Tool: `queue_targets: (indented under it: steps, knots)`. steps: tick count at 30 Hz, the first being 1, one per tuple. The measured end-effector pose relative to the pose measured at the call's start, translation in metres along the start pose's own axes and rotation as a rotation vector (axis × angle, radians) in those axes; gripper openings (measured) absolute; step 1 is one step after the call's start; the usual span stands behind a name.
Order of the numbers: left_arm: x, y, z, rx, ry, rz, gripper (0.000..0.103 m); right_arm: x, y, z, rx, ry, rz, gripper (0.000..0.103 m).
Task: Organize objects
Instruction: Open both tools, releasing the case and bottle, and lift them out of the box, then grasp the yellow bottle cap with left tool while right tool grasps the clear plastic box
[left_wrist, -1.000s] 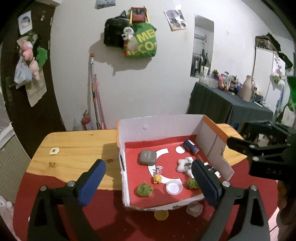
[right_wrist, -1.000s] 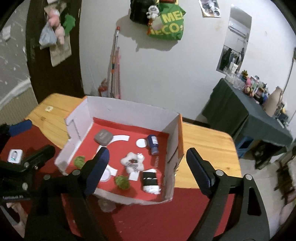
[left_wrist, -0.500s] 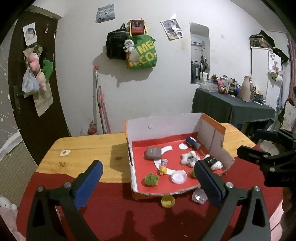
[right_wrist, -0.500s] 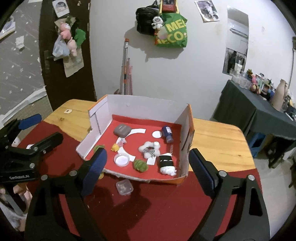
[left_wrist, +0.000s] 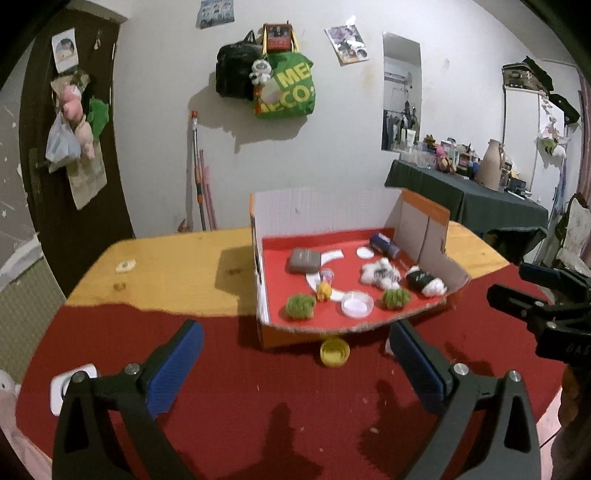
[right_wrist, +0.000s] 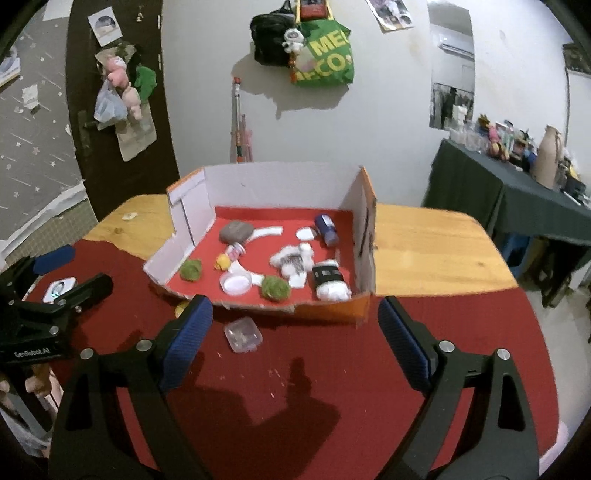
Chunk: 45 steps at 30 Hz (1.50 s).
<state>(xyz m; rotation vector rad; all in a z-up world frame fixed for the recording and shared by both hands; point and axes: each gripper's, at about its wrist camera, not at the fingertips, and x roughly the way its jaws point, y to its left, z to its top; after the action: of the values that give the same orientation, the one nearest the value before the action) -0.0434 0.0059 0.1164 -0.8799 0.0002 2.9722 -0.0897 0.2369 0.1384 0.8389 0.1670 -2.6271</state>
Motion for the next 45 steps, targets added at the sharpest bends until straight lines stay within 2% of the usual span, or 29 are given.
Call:
queue_targets:
  steps: [5, 9, 16, 32, 45]
  knots:
    - [0.018, -0.001, -0.022, -0.023, 0.064, -0.010, 0.102, 0.013, 0.000, -0.018, 0.018, 0.052, 0.018, 0.092]
    - [0.034, -0.004, -0.036, -0.033, 0.119, -0.027, 0.102, 0.024, 0.002, -0.030, 0.002, 0.069, -0.002, 0.092]
    - [0.054, -0.008, -0.049, -0.045, 0.200, -0.060, 0.102, 0.046, -0.002, -0.045, 0.015, 0.128, -0.006, 0.092]
    - [0.071, -0.007, -0.053, -0.057, 0.261, -0.070, 0.102, 0.061, -0.004, -0.051, 0.021, 0.168, -0.005, 0.092]
    - [0.076, -0.004, -0.045, -0.040, 0.278, -0.107, 0.102, 0.075, 0.010, -0.043, -0.043, 0.217, 0.073, 0.092]
